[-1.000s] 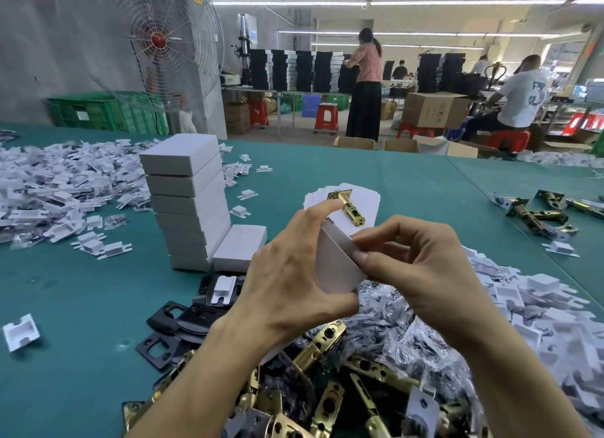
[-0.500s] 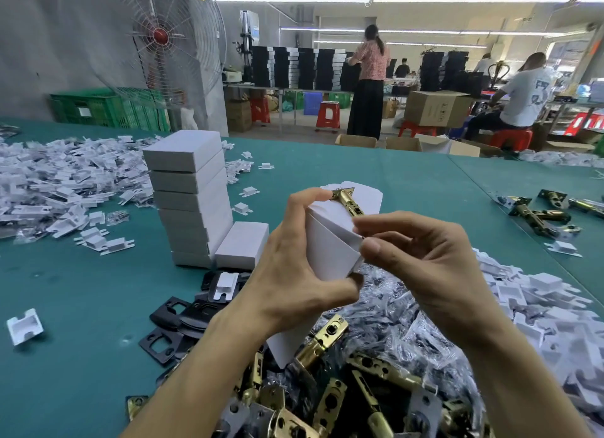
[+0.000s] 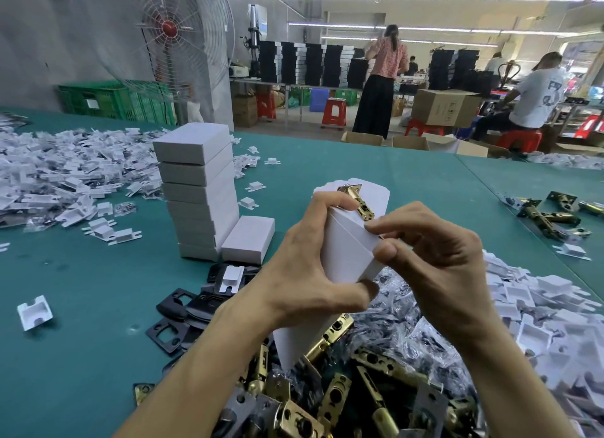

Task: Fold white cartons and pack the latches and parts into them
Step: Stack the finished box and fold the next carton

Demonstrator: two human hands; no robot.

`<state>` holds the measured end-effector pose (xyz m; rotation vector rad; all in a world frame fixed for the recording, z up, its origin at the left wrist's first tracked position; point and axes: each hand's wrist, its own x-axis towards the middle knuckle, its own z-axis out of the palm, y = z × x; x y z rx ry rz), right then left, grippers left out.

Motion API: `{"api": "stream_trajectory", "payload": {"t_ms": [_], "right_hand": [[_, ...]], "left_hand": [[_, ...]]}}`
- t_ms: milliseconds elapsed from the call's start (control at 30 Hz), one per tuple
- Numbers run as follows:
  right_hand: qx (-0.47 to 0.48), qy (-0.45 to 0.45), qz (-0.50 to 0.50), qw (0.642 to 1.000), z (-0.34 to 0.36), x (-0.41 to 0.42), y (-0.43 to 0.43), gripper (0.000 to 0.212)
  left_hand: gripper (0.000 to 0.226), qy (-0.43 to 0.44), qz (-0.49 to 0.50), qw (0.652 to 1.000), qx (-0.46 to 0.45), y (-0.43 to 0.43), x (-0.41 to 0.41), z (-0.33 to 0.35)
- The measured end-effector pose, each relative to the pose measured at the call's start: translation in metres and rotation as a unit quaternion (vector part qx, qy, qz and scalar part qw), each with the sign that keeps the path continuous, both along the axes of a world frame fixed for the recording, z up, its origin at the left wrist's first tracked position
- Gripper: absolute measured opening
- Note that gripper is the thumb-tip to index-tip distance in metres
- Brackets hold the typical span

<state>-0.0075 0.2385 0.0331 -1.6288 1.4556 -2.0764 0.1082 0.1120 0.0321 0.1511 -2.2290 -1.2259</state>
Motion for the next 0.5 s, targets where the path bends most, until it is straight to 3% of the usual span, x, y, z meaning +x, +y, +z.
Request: {"api": "stream_trajectory", "payload": {"t_ms": [167, 300, 400, 500], "right_hand": [[0.000, 0.002, -0.012, 1.000, 0.0000, 0.0007, -0.0006, 0.030], [0.013, 0.002, -0.030, 0.999, -0.0007, 0.0020, -0.0028, 0.014], [0.049, 0.011, -0.036, 0.998, -0.0016, 0.0051, -0.0046, 0.021], [0.098, 0.012, -0.020, 0.995, -0.0024, 0.0062, -0.0048, 0.026]], "left_hand": [[0.073, 0.020, 0.009, 1.000, -0.010, -0.0008, -0.0013, -0.0017], [0.064, 0.063, 0.027, 0.997, -0.033, -0.0006, -0.0032, -0.0028], [0.047, 0.085, 0.059, 0.994, -0.040, -0.0028, -0.0043, -0.0037], [0.044, 0.105, 0.113, 0.986, -0.056, -0.0063, -0.0054, -0.0054]]}}
